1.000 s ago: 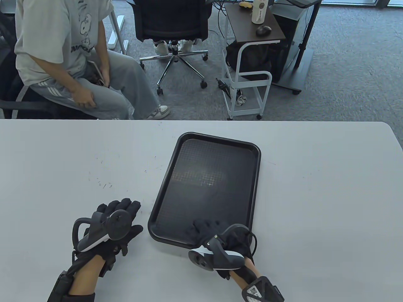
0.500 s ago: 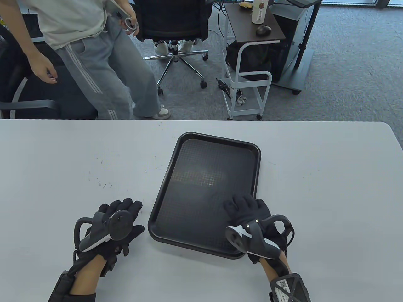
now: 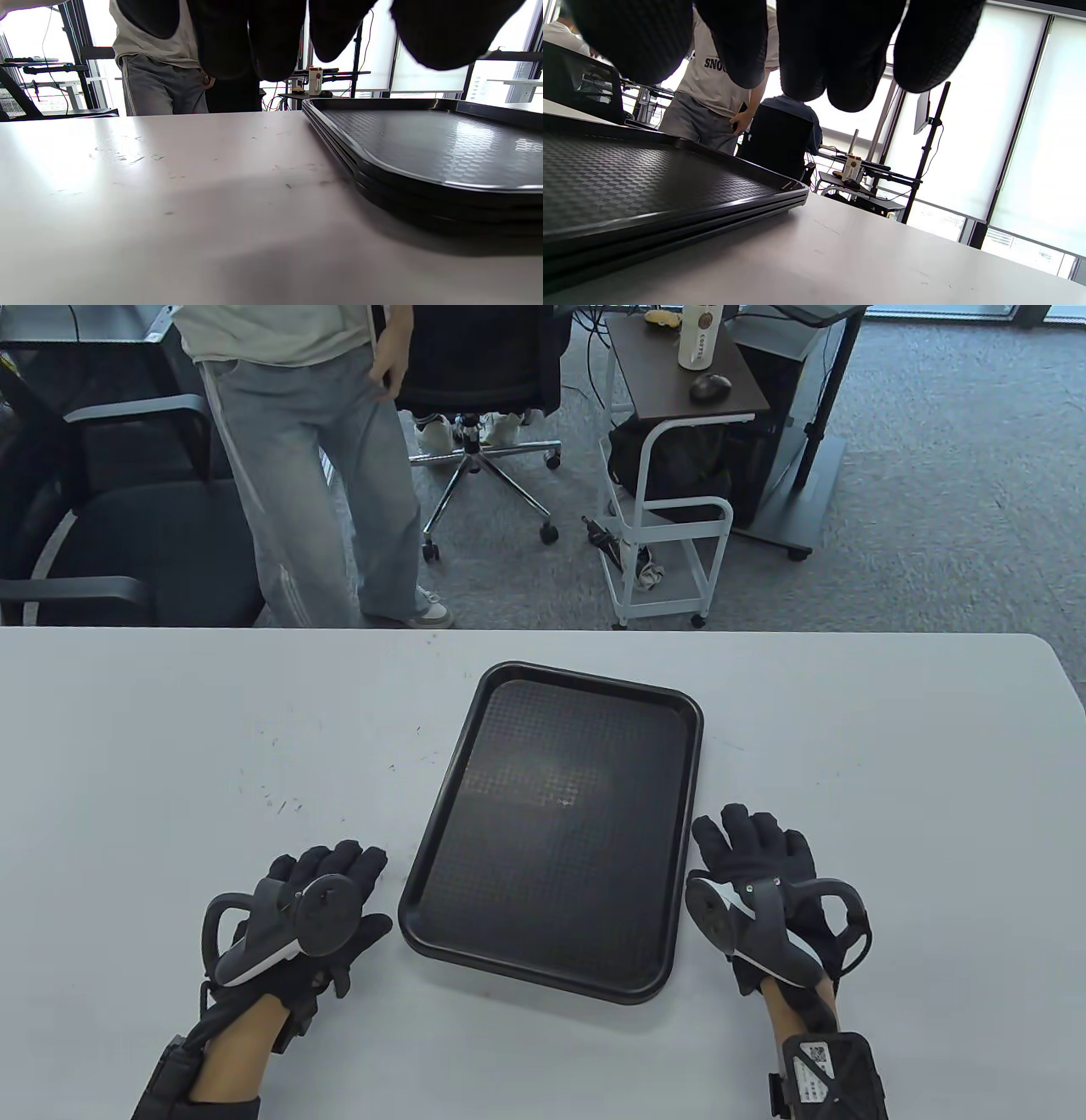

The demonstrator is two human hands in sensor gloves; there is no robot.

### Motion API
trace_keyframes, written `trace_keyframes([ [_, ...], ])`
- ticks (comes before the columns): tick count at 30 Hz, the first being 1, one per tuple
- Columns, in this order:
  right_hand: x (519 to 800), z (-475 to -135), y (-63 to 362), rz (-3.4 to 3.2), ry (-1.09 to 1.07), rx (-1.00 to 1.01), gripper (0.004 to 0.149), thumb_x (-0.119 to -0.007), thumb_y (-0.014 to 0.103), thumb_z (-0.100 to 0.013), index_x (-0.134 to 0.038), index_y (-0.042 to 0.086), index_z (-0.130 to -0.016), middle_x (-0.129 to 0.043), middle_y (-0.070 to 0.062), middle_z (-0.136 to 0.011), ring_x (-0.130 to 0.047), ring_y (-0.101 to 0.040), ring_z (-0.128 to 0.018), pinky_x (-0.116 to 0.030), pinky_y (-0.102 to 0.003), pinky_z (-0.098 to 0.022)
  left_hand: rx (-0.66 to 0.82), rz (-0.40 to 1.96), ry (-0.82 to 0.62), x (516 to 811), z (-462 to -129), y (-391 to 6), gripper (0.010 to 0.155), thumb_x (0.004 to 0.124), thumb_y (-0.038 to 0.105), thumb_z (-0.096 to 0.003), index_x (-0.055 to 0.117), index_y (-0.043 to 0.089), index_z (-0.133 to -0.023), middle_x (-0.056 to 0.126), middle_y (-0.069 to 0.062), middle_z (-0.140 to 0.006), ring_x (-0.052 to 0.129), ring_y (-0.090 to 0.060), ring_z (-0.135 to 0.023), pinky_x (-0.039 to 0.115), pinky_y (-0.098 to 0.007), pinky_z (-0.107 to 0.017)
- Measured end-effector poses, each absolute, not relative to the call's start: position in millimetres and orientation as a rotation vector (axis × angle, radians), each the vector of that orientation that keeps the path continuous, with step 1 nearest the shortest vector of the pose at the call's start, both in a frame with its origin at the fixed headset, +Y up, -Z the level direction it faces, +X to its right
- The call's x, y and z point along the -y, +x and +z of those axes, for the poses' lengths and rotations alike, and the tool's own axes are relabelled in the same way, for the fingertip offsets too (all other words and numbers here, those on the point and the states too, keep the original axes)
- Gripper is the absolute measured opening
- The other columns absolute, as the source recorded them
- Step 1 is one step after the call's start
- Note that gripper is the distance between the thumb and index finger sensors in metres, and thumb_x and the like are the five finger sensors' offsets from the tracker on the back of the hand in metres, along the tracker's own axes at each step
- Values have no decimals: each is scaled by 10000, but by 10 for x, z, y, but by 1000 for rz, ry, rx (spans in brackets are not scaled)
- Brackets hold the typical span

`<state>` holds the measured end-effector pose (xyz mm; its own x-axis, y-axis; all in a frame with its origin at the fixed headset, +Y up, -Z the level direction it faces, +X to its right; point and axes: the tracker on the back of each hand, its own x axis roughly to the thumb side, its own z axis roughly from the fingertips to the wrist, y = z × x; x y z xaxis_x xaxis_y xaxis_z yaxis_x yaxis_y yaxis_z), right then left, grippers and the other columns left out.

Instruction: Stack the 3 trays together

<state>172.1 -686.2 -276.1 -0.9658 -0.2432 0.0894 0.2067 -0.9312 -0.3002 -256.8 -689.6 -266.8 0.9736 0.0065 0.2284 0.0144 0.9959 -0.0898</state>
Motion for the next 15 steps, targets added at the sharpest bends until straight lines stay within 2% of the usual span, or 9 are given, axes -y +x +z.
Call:
trace_keyframes([
  [15,6879,-2770,1798,-2870,-118,-365,619,-771,584,-386,-665,381,-961,-769,-40,-1074,-850,-325,-911,-736,-557,-621,232,-1,-99,6905,-2662,-2570,774,786,608,-396,625,355,-1109,685,-12,-1196,707,-363,-1114,523,-606,-797],
])
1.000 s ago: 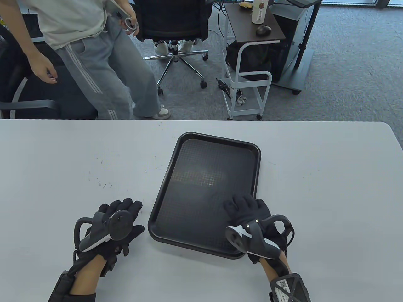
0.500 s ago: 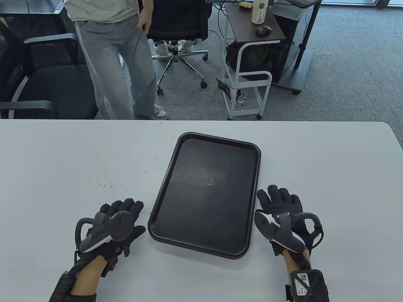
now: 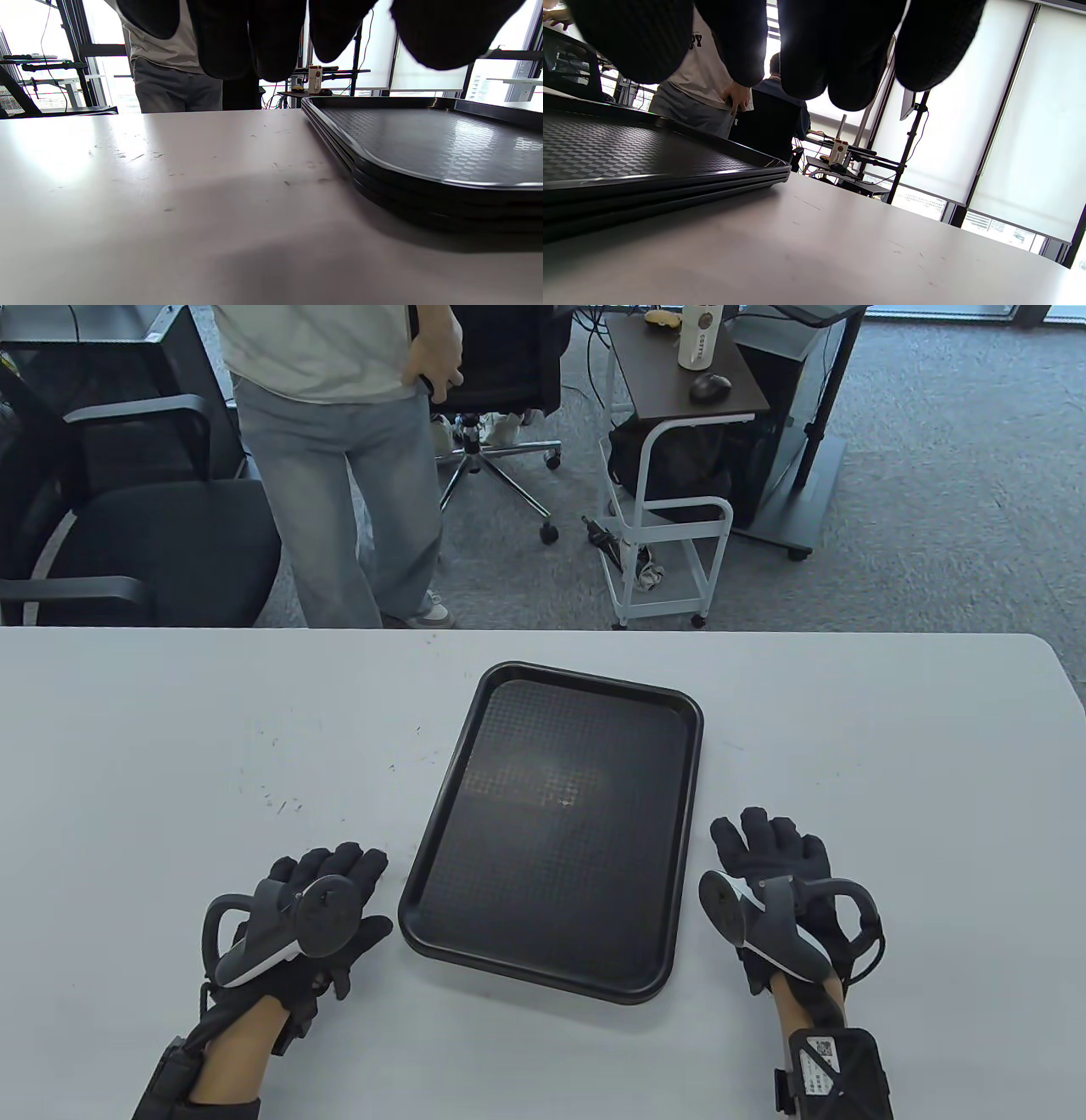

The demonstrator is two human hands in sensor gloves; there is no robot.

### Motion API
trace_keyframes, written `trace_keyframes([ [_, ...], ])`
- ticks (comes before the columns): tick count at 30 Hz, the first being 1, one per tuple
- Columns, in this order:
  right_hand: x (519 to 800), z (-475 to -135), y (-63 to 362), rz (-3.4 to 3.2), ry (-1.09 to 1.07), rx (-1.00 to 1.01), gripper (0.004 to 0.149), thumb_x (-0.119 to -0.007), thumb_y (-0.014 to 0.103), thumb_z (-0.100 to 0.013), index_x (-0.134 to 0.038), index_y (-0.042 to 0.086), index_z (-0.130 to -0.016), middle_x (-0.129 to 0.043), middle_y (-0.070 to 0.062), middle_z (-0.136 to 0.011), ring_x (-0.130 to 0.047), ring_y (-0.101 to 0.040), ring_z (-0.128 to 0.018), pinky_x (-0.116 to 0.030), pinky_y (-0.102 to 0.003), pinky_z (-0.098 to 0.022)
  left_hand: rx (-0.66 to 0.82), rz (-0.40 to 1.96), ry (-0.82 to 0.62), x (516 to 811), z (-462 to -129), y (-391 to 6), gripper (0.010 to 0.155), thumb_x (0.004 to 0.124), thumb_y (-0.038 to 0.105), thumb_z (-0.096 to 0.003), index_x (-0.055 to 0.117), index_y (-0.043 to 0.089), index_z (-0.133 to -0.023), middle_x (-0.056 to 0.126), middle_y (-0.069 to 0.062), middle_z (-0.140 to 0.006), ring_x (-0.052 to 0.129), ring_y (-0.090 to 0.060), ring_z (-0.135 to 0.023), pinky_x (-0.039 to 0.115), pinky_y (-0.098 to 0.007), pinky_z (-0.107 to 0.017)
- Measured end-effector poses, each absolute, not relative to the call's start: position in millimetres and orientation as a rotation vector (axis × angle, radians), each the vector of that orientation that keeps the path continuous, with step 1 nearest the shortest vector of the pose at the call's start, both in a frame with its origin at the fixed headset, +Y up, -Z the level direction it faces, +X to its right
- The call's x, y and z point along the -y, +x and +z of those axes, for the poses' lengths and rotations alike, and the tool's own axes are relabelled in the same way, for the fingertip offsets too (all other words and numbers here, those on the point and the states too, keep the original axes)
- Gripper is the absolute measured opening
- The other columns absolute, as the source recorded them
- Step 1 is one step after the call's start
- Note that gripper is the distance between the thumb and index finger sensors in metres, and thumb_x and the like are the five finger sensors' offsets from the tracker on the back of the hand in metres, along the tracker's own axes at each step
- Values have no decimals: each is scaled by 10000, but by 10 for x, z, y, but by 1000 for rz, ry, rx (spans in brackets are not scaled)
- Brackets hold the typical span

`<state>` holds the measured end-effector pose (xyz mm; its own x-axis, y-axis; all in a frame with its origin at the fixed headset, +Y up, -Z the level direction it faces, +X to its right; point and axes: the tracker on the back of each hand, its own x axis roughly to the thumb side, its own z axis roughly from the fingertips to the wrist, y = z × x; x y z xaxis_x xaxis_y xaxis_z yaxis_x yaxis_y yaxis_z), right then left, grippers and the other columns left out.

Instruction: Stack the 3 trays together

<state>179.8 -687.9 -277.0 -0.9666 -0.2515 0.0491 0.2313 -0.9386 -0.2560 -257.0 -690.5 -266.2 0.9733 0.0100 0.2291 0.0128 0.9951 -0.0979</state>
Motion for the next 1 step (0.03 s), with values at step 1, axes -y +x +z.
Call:
trace_keyframes([
  [1,6874,-2767,1796,-2872,-118,-356,619,-770,585,-387,-667,379,-961,-770,-40,-1073,-850,-326,-911,-735,-557,-621,232,0,-100,6906,-2663,-2570,773,786,608,-397,625,356,-1109,685,-13,-1196,707,-364,-1114,523,-606,-797],
])
